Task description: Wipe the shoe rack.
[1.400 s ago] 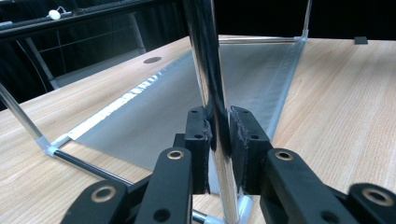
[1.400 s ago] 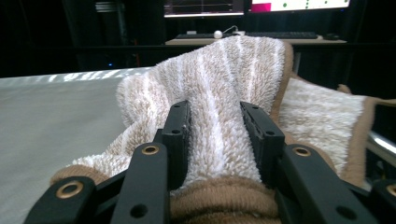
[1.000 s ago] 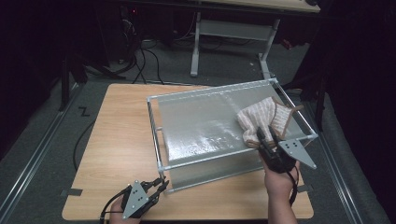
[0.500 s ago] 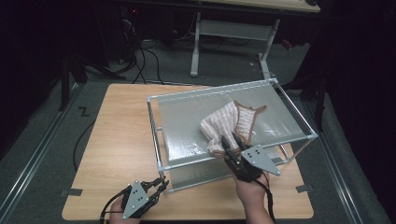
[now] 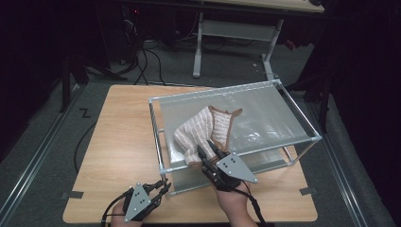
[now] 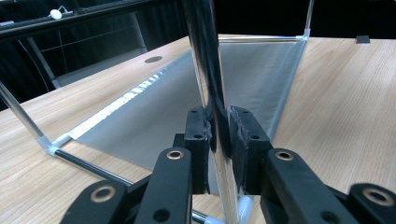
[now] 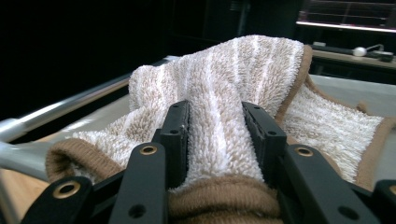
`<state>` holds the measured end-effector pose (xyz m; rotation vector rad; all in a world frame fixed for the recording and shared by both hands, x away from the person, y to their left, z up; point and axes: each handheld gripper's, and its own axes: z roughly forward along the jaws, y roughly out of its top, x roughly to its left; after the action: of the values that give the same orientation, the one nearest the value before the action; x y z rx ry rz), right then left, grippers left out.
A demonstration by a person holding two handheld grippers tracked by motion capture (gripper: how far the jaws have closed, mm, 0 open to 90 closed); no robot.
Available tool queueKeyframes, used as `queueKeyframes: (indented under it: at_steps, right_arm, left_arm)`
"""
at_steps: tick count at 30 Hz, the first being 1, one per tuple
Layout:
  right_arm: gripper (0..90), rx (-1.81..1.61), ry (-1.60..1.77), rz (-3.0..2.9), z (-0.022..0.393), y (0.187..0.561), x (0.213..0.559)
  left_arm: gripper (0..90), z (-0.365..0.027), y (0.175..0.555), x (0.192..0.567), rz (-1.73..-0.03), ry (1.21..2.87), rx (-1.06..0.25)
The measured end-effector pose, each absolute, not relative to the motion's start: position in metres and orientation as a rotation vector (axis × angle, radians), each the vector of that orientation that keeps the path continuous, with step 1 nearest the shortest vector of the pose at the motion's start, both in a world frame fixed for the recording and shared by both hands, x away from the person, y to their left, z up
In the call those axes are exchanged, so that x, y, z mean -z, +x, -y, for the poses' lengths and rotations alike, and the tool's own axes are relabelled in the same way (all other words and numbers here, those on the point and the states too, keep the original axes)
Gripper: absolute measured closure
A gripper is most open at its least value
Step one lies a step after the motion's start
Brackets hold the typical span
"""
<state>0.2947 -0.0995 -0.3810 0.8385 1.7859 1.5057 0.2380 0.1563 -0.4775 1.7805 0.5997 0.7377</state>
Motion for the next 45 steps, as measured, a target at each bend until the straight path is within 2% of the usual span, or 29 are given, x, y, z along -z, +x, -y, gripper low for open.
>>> queueKeyframes:
  at_steps: [12, 19, 28, 45]
  right_arm:
    - [64.2, -1.568, 0.731, -1.855, 0.056, 0.278, 0.38]
    - [64.2, -1.559, 0.706, -1.868, 0.048, 0.276, 0.38]
    - [64.1, -1.507, 0.702, -1.847, 0.057, 0.279, 0.382]
    - [64.0, -1.411, 0.806, -1.757, 0.11, 0.295, 0.382]
  left_arm:
    - [77.7, -0.157, 0.238, 0.478, -0.597, 1.775, -0.735]
    - [77.7, -0.157, 0.238, 0.478, -0.597, 1.779, -0.734]
    - [77.9, -0.157, 0.238, 0.478, -0.605, 1.773, -0.72]
    - [78.0, -0.158, 0.238, 0.478, -0.608, 1.776, -0.715]
